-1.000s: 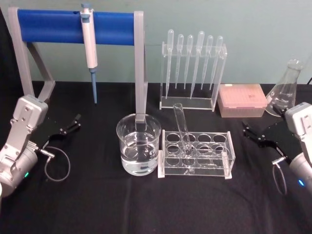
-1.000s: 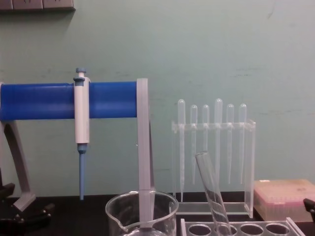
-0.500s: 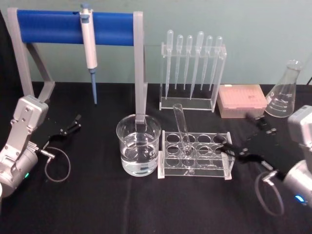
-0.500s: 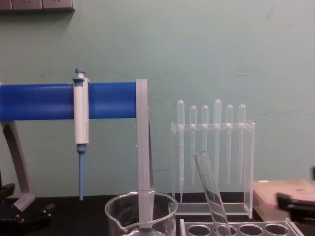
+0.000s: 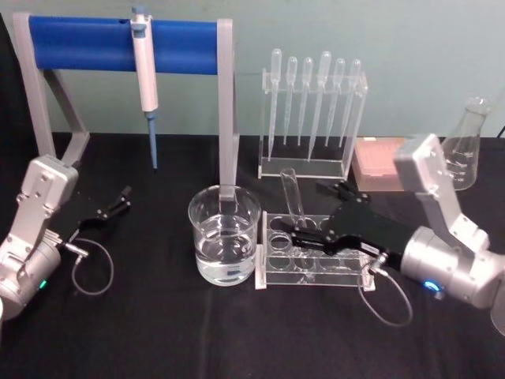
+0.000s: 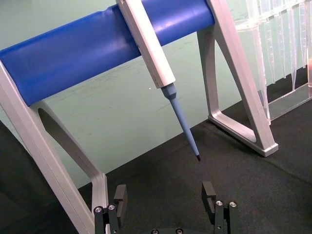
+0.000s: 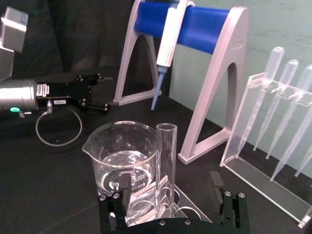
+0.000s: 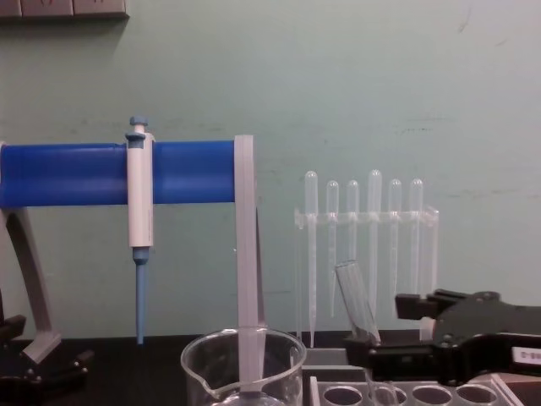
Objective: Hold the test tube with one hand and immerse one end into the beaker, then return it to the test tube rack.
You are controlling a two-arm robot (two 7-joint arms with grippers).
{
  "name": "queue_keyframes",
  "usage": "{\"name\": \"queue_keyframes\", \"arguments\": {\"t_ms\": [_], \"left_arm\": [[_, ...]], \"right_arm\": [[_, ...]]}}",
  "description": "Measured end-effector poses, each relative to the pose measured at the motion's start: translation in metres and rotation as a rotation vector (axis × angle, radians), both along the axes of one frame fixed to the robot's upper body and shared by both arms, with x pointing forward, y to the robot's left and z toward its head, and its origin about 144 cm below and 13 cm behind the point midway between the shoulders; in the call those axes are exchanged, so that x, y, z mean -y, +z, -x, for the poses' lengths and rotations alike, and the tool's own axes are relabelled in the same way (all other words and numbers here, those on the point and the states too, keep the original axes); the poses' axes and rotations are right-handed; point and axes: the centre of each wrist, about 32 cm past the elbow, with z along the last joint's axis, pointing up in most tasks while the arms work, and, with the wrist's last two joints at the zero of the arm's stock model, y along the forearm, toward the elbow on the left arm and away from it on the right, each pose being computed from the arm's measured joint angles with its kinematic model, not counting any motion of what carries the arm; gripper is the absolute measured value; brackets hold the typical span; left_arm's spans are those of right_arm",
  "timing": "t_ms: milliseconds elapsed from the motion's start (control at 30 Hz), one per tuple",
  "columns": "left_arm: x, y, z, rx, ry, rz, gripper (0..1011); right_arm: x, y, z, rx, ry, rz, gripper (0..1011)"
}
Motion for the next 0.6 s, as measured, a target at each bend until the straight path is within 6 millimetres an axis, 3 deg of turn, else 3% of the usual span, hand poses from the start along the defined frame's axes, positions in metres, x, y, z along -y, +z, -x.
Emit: {"name": "queue_keyframes", "arguments": {"t_ms": [300, 500, 600], "left_arm": [[0.0, 0.0, 0.0, 0.0, 0.0, 0.0, 1000], [0.0, 0.0, 0.0, 0.0, 0.0, 0.0, 1000], [0.0, 0.0, 0.0, 0.0, 0.0, 0.0, 1000]], "right_arm": [[-0.009, 0.002, -0.02, -0.027, 0.041, 0.04, 998], [-0.013, 0.004, -0.023, -0.039, 0.05, 0.048, 907], [-0.014, 0.006, -0.024, -0.043, 0.051, 0.052, 800]]}}
